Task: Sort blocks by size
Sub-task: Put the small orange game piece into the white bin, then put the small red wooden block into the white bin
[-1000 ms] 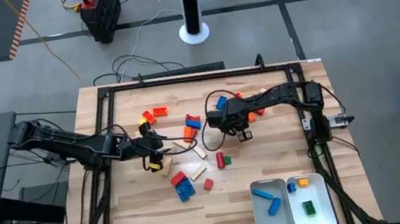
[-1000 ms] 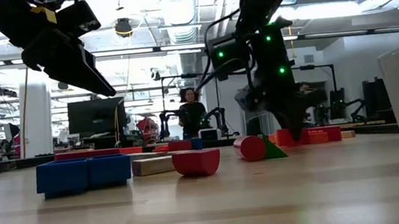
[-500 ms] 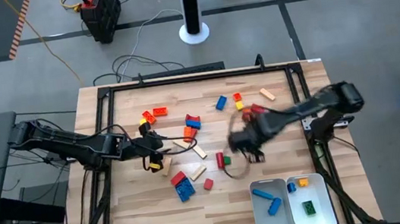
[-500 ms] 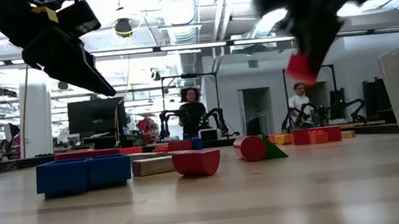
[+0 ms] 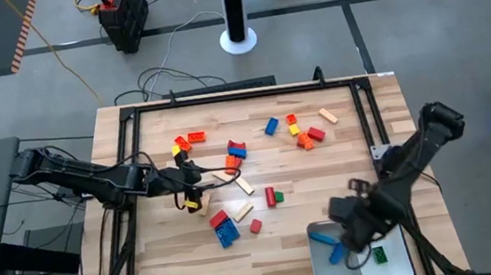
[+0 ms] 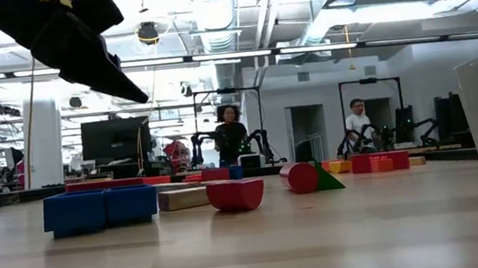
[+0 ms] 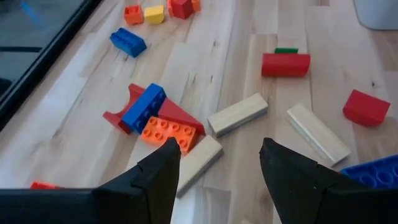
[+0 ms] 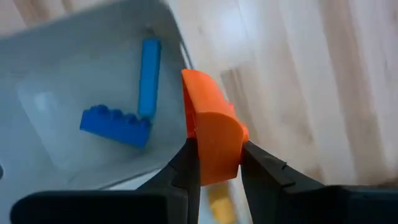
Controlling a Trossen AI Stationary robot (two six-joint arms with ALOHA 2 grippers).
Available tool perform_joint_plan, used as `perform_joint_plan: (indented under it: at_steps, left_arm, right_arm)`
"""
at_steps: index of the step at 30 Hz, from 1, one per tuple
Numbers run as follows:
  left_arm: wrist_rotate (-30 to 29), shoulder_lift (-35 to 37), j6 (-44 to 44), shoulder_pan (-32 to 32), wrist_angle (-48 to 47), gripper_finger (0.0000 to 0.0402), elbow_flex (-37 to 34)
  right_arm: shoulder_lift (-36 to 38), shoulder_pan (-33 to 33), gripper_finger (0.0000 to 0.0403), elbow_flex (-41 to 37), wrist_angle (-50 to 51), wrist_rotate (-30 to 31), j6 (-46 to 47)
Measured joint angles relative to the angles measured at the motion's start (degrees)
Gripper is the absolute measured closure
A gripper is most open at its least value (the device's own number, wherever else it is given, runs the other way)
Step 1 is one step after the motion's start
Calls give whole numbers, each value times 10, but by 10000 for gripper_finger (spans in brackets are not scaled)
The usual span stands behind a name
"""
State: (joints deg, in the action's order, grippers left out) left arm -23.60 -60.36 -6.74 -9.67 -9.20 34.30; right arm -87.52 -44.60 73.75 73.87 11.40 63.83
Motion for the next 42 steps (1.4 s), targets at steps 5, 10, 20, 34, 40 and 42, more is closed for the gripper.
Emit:
perform_joint_plan:
  at_steps: [5,10,20,34,40,42]
  left_arm:
    - [0,0,5,0,1,189,0]
    - [1,0,9,0,1,189,0]
    - [17,0,9,0,1,189,0]
    - [17,0,6,0,2,189,0]
    - [25,0,-3,0,-16,189,0]
    - [25,0,-9,0,-26,189,0]
  right_arm:
    - [-10,-66,286,-1,15,-15,144]
    - [-24,-101,274,-1,25,-41,253]
    - [-10,-93,185,0,42,-59,298]
    - [1,135,175,0,123,68,18]
    - [1,248,175,0,84,86,-129]
    - [1,281,175,0,45,93,-172]
